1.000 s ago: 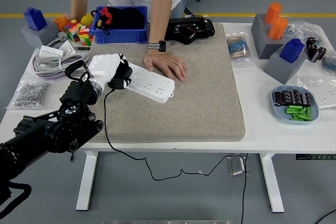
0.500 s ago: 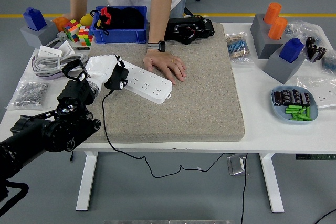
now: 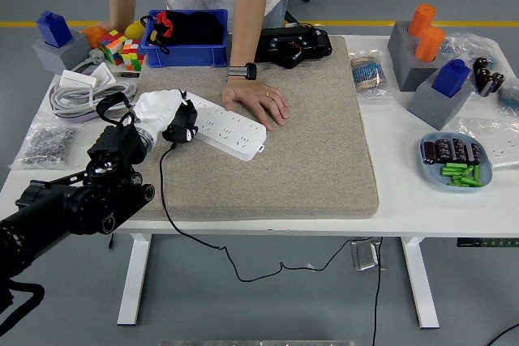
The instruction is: Press the white button,pick up the black plug,place it near the board,insert it into the board
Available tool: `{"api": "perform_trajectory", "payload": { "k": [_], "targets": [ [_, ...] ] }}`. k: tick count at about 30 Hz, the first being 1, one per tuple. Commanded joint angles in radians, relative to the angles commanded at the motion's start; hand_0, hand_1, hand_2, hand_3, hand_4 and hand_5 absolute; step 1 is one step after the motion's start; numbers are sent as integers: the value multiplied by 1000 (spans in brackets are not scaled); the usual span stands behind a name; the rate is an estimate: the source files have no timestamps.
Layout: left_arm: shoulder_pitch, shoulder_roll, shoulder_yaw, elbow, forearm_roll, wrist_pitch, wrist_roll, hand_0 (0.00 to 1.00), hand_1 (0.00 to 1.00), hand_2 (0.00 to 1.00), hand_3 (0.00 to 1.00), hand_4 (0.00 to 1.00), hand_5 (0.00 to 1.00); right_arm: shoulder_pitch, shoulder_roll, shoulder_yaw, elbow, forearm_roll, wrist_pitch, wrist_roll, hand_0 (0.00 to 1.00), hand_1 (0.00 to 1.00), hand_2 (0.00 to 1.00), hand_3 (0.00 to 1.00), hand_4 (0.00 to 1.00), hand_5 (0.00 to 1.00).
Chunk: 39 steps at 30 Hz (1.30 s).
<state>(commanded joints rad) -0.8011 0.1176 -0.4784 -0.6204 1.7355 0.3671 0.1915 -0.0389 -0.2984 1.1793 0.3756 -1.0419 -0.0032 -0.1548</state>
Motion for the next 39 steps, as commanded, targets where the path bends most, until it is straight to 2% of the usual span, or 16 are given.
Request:
{"api": "perform_trajectory", "payload": {
  "k": [1, 2, 7, 8, 13, 14, 19, 20, 25, 26, 31, 32, 37, 38, 39],
  "targets": [
    [0, 0, 0, 0, -3, 3, -4, 722, 777, 712, 778, 864, 2, 0, 0, 0, 0, 0, 0, 0, 773, 675, 652, 605, 650, 417],
    [1, 0, -1, 0, -4, 10, -11, 863, 917, 856, 853, 972, 96, 0, 0, 0, 0, 0, 0, 0, 773, 674, 652, 605, 650, 417],
    [2, 0, -3, -1, -12, 28, -34, 863, 917, 856, 853, 972, 96, 0, 2, 3, 0, 0, 0, 0, 773, 674, 652, 605, 650, 417],
    [2, -1, -3, -2, -13, 31, -37, 894, 958, 927, 903, 987, 171, 0, 2, 4, 0, 0, 0, 0, 774, 674, 651, 605, 650, 417],
    [4, -2, -6, -3, -21, 40, -46, 894, 958, 927, 903, 987, 171, -1, 2, 5, 0, 0, 0, 0, 774, 674, 651, 605, 650, 417],
    [4, -1, -6, -3, -22, 40, -45, 904, 969, 957, 923, 992, 236, -1, 2, 4, 1, 0, 1, 0, 774, 674, 652, 605, 651, 417],
    [7, 1, -13, -5, -23, 47, -57, 904, 969, 957, 923, 992, 236, -2, 3, 6, 0, 0, 1, 0, 774, 674, 652, 605, 651, 417],
    [7, 2, -15, -6, -23, 48, -58, 949, 998, 985, 954, 998, 323, -3, 3, 6, 0, 0, 1, 0, 775, 674, 652, 605, 651, 417],
    [33, 21, -75, -67, -21, 66, -95, 949, 998, 985, 954, 998, 323, -5, 4, 11, 0, -2, 0, 0, 775, 674, 652, 605, 651, 417],
    [39, 27, -88, -86, -27, 70, -103, 977, 998, 992, 963, 984, 487, -6, 4, 12, 0, -2, 0, 0, 777, 674, 652, 605, 651, 417],
    [71, 60, -147, -195, -48, 80, -125, 977, 998, 992, 963, 984, 487, -6, 7, 19, 0, -5, 0, 0, 777, 674, 652, 605, 651, 417],
    [79, 69, -158, -220, -49, 83, -130, 981, 998, 988, 958, 958, 616, -6, 8, 21, 0, -6, 1, 0, 777, 674, 652, 606, 652, 417],
    [125, 119, -190, -325, -30, 100, -153, 981, 998, 988, 958, 958, 616, -5, 8, 28, 1, -8, 0, 1, 777, 674, 652, 606, 652, 417],
    [139, 135, -192, -344, -26, 100, -158, 967, 972, 905, 886, 937, 646, -5, 8, 30, 1, -9, 0, 1, 777, 674, 650, 606, 652, 417],
    [148, 145, -192, -355, -26, 100, -161, 967, 972, 905, 886, 937, 646, -5, 8, 31, 1, -9, 0, 1, 777, 674, 650, 606, 652, 417]
  ]
}}
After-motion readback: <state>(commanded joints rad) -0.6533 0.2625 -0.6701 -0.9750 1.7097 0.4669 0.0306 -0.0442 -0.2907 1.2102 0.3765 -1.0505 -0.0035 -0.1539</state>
